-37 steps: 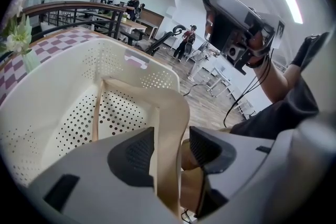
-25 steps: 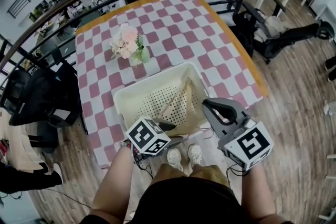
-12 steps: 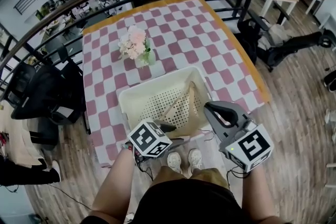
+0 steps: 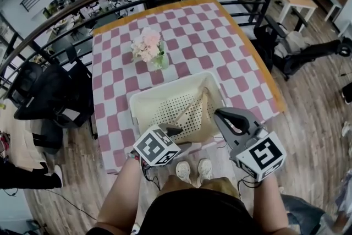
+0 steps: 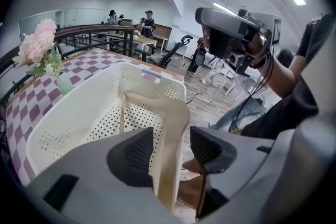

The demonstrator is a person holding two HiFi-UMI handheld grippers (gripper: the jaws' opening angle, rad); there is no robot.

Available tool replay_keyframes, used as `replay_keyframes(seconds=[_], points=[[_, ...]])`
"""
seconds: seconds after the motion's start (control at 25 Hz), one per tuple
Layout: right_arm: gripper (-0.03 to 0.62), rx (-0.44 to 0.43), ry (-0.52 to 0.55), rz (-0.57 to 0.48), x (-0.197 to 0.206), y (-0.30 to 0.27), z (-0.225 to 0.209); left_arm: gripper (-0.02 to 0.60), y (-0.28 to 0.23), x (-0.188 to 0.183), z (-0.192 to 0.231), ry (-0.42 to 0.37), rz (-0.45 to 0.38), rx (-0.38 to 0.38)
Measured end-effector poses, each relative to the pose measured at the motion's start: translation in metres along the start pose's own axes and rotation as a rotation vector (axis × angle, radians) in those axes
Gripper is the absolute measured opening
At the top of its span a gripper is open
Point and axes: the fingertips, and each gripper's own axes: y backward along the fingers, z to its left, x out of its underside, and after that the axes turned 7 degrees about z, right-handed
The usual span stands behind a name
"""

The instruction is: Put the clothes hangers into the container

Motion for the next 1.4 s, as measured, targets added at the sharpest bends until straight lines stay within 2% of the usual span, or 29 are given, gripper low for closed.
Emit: replay_keyframes(seconds=[0.28,0.56,0.76,1.04,1.2,1.4], points=[[0.034,-0.006,0.011,0.003,-0.001,-0.001,0.002,0.222,0.005,-0.004,0.004,0.008,-0.023,-0.056],[0.034,-0.014,0.026,-0.001,-0.005,-0.002,0.002,0.222,0.022,-0.020,0.014,0.010,-0.108,-0.151],[0.034,-0.023,0.032,-0.003,-0.006,-0.003,0.001,0.222,0.033,-0.031,0.015,0.005,-0.151,-0.184],[0.034,-0.034,0.046,-0.018,-0.013,-0.003,0.001,0.222,0.049,-0.045,0.010,-0.045,-0.183,-0.238],[0.034,-0.039,0.041,-0.043,-0.020,-0.003,-0.002,0.224,0.064,-0.057,0.011,-0.085,-0.221,-0.320],[0.034,-0.052,0.050,-0.038,-0.020,-0.008,0.001,0.224,0.078,-0.072,0.006,-0.050,-0.326,-0.301]])
